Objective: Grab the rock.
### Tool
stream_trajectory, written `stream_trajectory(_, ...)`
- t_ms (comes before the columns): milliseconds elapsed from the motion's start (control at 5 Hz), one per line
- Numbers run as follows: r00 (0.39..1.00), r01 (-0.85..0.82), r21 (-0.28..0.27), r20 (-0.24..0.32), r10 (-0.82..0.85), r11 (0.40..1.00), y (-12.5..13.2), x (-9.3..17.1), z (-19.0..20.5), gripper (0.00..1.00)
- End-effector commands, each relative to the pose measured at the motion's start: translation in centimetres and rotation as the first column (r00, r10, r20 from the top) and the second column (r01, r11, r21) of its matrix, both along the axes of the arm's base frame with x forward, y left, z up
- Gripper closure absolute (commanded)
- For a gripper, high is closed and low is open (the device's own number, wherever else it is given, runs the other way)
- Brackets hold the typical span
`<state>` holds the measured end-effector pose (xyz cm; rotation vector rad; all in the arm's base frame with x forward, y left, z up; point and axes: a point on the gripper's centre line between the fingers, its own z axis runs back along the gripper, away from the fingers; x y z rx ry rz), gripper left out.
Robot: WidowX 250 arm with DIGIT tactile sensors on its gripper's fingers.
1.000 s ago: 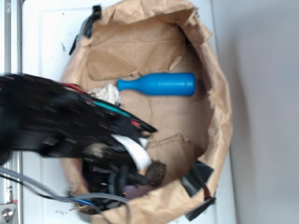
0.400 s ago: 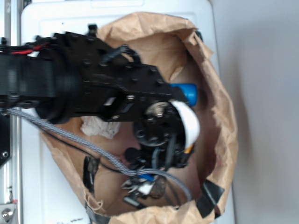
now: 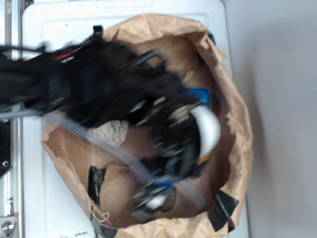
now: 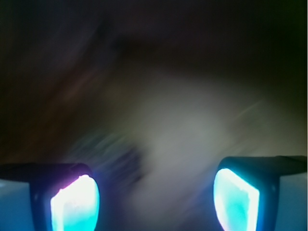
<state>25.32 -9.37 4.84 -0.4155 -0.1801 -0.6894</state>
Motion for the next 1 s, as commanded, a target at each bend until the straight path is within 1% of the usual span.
stream_trajectory(0, 0.99, 0.051, -0.092, 0.136, -0.039, 0.994, -0.2, -2.2, 5.1, 0.0)
stream_trajectory(200, 0.992, 0.035, -0.049, 0.124, -0.029, 0.998, -0.4, -1.2, 4.2, 0.0)
stream_trajectory(400, 0.996, 0.018, -0.004, 0.084, -0.018, 1.0, -0.6, 0.2, 2.4, 0.0)
stream_trajectory(600, 0.999, 0.017, 0.028, 0.049, -0.019, 0.999, -0.8, 1.6, 0.6, 0.0)
stream_trajectory(800, 0.999, 0.05, 0.032, 0.013, -0.051, 0.998, -1.9, 2.3, -1.5, 0.0)
